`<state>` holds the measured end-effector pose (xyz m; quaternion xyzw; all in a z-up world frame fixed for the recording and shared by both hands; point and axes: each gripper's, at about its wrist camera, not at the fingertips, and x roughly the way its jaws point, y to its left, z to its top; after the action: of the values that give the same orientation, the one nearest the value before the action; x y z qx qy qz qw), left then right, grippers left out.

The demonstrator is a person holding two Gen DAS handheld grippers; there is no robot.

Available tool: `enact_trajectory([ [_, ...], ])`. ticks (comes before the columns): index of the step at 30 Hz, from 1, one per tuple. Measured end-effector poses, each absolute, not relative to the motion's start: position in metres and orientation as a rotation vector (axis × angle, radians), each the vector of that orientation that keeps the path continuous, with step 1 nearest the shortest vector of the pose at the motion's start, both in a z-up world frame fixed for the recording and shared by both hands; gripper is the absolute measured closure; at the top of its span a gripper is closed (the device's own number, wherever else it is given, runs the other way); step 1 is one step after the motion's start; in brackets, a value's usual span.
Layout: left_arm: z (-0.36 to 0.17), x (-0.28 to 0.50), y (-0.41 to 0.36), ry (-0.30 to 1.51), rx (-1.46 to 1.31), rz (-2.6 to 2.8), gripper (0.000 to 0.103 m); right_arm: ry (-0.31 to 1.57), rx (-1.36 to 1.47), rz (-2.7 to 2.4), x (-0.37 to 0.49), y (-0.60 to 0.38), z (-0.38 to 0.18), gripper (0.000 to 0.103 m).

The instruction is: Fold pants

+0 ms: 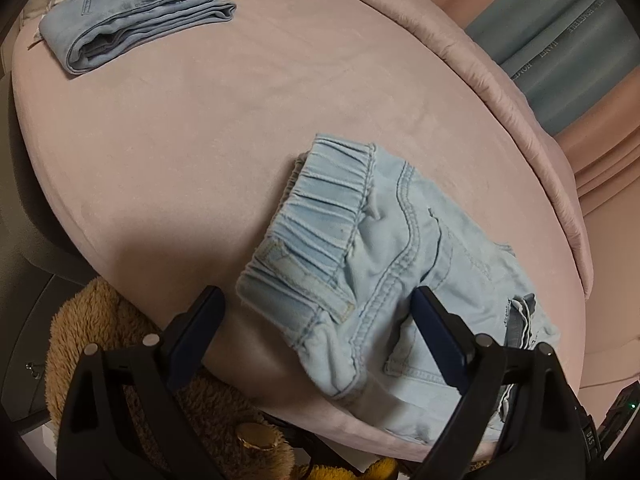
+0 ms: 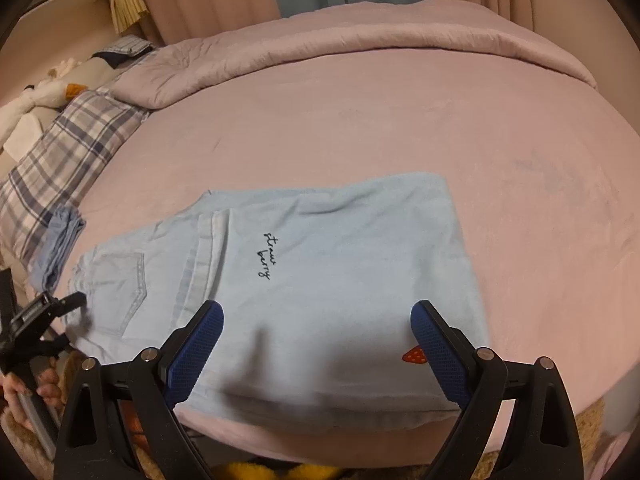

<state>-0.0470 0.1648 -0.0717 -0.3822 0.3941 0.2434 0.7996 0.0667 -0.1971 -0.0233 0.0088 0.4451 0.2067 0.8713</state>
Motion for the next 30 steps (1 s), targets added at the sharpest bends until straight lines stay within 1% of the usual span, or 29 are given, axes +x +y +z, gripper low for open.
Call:
enact_trajectory([
  [6,-0.074,-0.048,0.165,0.842,-0.845,0.508,0.011,0.943,0.034,0.444,0.068,-0.198,-0.025,0.009],
  [11,-0.075,-0.043,0.159,0.860,-0.838,0.477,0.018,0.943,0.037,0.448,0.068,-0.199,-0.025,0.009],
  [15,-0.076,-0.038,0.158,0.869,-0.849,0.451,0.021,0.947,0.043,0.449,0.068,-0.201,-0.026,0.009],
  [20,-0.076,-0.034,0.155,0.875,-0.852,0.433,0.028,0.950,0.053,0.453,0.069,-0.203,-0.026,0.009],
  [28,-0.077,-0.032,0.153,0.872,-0.844,0.437,0.035,0.951,0.068,0.465,0.070,-0.206,-0.027,0.009],
  [30,-0.077,-0.030,0.151,0.871,-0.829,0.437,0.039,0.953,0.071,0.470,0.070,-0.206,-0.027,0.009],
])
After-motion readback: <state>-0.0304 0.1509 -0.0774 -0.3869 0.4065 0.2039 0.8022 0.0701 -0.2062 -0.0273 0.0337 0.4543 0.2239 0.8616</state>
